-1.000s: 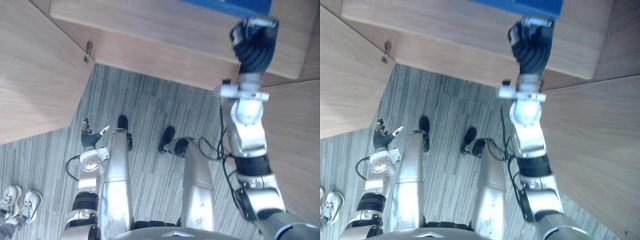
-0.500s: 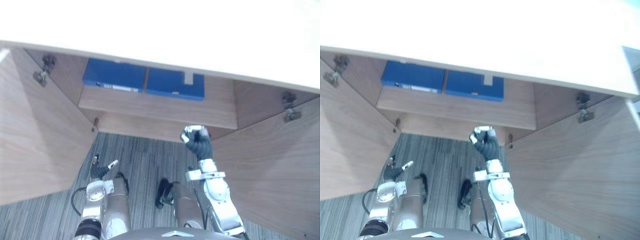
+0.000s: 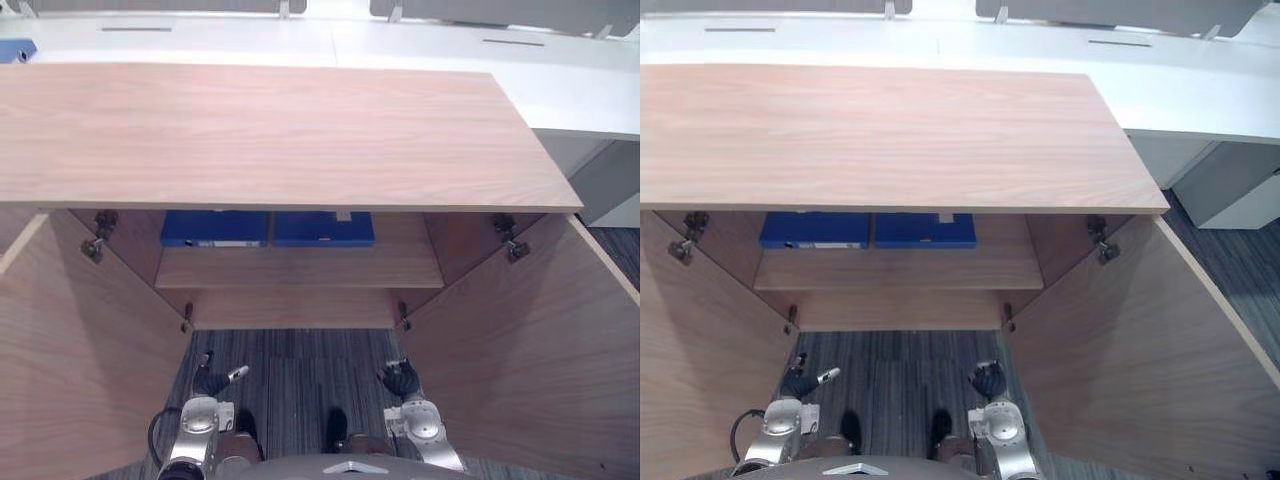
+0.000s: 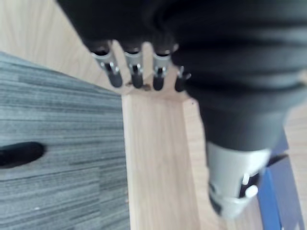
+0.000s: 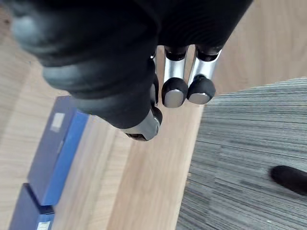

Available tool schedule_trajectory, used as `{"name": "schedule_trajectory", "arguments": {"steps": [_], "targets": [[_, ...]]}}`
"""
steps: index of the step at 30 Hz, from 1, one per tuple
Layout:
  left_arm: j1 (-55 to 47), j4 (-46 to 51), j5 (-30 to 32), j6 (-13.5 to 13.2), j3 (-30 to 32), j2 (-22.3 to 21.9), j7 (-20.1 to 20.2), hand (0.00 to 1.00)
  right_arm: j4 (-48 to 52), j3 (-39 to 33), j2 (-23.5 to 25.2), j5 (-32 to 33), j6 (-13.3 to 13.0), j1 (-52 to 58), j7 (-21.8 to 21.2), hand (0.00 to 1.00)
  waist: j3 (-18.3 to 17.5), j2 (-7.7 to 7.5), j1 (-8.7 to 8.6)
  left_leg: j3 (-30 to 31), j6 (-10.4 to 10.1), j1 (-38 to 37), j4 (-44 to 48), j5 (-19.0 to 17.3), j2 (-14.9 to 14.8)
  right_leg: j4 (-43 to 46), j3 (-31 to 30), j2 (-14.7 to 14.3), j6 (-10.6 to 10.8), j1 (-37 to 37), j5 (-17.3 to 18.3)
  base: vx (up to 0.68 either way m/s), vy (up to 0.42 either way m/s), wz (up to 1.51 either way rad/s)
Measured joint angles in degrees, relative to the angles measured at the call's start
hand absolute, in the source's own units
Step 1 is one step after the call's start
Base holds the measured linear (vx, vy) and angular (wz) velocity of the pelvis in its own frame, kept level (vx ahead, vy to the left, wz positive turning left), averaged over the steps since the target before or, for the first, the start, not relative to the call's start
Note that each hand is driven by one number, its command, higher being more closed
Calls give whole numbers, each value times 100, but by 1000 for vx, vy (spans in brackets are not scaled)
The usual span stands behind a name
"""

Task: Walk over to the cabinet, pick up the folder, carry it to the office cabinet, place the folder inside the office cabinet, then close the office cabinet door

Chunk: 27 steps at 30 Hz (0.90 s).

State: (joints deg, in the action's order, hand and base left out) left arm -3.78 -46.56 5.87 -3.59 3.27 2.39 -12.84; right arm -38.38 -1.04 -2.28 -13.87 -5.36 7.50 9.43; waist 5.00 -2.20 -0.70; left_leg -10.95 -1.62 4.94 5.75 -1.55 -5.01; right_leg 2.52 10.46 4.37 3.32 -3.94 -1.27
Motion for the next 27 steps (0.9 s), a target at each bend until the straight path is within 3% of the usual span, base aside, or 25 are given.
{"name": "schedule_trajectory", "arguments": {"steps": [7,8,23,27], "targets": [[-153,-489,4,71,9,-11,75,0,-1085,-615,137,201,235,-89,176,100,-187,-3,-26,-1,17,-523,-787,387,200,-423,-51,48,70,304,-219,-67,28,-2],[-159,-533,4,70,9,-14,75,0,-1144,-629,138,242,249,-89,181,0,-191,-7,-24,0,10,-578,-845,412,211,-448,-56,54,64,325,-218,-57,22,-2],[-206,-861,7,112,12,-4,76,0,-1436,-891,216,543,306,-215,277,0,-253,-60,-100,-1,140,-937,-1066,384,464,-576,-248,226,188,610,-261,-18,32,-2],[-242,-856,101,120,-3,49,77,0,-1101,-1067,248,693,310,-73,399,0,-254,-61,-140,-136,126,-997,-1064,303,480,-581,-414,225,234,602,-250,45,22,-18]]}}
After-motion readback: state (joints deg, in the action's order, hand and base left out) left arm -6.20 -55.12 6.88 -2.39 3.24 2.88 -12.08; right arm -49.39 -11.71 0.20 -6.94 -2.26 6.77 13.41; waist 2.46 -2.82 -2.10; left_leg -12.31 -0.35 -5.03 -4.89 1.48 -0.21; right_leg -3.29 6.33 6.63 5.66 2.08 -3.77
